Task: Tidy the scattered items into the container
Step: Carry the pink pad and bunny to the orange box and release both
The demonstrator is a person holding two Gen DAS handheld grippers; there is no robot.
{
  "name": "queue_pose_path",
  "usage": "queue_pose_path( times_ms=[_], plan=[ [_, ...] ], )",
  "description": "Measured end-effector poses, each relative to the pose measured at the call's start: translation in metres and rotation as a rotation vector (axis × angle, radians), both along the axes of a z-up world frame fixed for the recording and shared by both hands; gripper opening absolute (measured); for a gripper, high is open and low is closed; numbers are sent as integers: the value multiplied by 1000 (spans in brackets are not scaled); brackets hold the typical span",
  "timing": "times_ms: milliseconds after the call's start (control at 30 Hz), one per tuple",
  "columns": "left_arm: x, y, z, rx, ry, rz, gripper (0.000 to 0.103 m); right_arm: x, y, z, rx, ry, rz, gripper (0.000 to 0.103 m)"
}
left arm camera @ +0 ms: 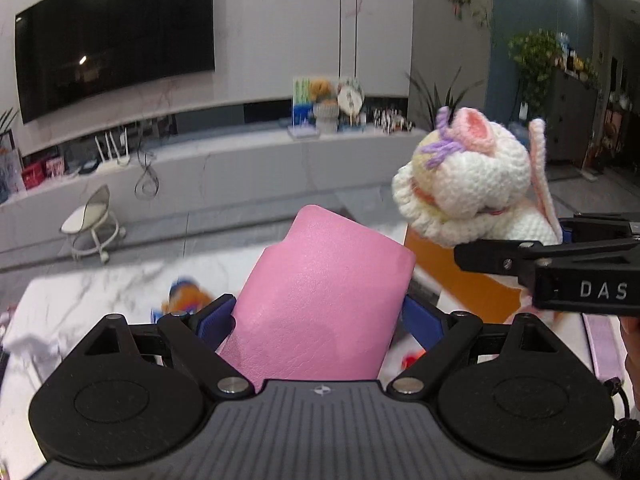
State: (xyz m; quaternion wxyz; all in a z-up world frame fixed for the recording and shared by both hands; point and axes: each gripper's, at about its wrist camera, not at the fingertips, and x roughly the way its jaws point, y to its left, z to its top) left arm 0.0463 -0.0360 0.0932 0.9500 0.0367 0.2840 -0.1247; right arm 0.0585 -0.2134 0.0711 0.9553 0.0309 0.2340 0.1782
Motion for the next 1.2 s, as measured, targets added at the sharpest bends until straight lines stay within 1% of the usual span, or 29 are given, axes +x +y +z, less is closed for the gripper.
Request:
queue_pose_path(
  times_ms=[100, 233, 333, 367, 433, 500, 600, 700, 800, 967, 1067, 1200],
  plan=[
    [18, -16, 13, -15, -38, -20, 103, 19, -20, 19, 40, -23, -57, 56],
    [46, -42, 16, -14, -61, -53, 103, 45, -48, 34, 69, -67, -140, 56],
    [67, -58, 7, -20, -42, -79, 103, 59, -68, 24, 70, -80, -163, 56],
    [74, -62, 3, -27, -31, -88, 103, 65, -75, 18, 77, -69, -178, 56],
    [85, -68, -6, -36, -9, -93, 103, 79, -91, 6, 103, -17, -225, 56],
    [95, -73, -12, -34, 2, -90, 103, 90, -104, -2, 113, 15, -242, 56],
    [109, -78, -11, -41, 1, -80, 103, 99, -120, 5, 110, 12, -239, 56],
    [119, -91, 2, -30, -34, -87, 103, 103, -139, 17, 106, -14, -239, 56],
    [121, -111, 13, -13, -65, -124, 103, 89, -154, 33, 105, -62, -252, 56],
    [118, -150, 28, -41, -90, -210, 103, 62, -177, 60, 102, -146, -278, 56],
    [100, -170, 50, -62, -164, -264, 103, 46, -191, 77, 101, -196, -293, 56],
    [51, -191, 101, -101, -336, -370, 103, 24, -209, 98, 99, -263, -313, 56]
  ],
)
